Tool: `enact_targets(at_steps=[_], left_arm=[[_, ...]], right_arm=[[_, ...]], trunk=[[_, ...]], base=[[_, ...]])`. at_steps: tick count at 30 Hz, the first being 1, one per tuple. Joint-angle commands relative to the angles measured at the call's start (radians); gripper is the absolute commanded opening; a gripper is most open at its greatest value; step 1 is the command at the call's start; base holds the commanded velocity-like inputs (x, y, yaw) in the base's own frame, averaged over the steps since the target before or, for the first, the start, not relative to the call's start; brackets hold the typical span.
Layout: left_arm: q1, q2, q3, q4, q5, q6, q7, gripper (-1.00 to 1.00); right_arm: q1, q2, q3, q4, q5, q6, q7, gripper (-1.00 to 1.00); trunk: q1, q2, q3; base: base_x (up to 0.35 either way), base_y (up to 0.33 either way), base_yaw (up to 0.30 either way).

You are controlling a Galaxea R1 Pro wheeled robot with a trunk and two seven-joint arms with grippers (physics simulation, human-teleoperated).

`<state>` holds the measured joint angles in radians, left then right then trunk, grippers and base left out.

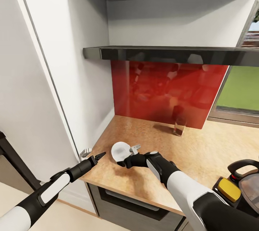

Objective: Set up a coffee station on the kitchen countertop: keep the coffee maker on the countertop, move the bottle of coffee from the kitchen shelf to the counter next to the coffee maker, place a paper coffee filter on top of the coffee maker, put the saucer next to the coffee maker with the coffee cup on the saucer, and place the electric kettle next to the coffee maker.

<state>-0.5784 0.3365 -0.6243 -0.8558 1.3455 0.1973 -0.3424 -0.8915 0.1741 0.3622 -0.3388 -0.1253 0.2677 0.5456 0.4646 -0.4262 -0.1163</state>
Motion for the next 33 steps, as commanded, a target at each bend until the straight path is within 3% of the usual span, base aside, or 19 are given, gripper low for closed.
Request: enact_targets(at_steps=[1,10,18,24,33], left_arm=[[-0.001,0.001,-0.003,0.0,0.01,0.004,-0.001,1.0],[-0.001,-0.003,-0.006,-0.001,0.01,0.004,-0.001,1.0],[-0.006,-0.06,-0.005,-0.001,0.008,0.013,0.004,1.0],[-0.013,-0.081,-0.005,0.0,0.007,0.014,0.005,1.0],[-0.02,-0.085,-0.005,0.0,0.007,0.014,0.006,1.0]], right_arm=[[0.0,-0.001,0.01,0.032,-0.005,0.009,-0.001,1.0],[-0.001,-0.001,0.012,0.032,-0.007,0.008,0.0,1.0],[0.0,0.0,0.012,0.032,-0.007,0.008,0.0,1.0],[0.0,0.0,0.012,0.032,-0.007,0.008,0.0,1.0],[0.0,0.0,0.012,0.032,-0.007,0.008,-0.001,1.0]], trunk=[[0.001,-0.002,-0.002],[0.001,-0.002,-0.002],[0.001,-0.002,-0.002],[0.001,-0.002,-0.002],[0.001,-0.002,-0.002]], base=[[0.0,0.0,0.0],[0.0,0.0,0.0],[0.0,0.0,0.0],[0.0,0.0,0.0],[0.0,0.0,0.0]])
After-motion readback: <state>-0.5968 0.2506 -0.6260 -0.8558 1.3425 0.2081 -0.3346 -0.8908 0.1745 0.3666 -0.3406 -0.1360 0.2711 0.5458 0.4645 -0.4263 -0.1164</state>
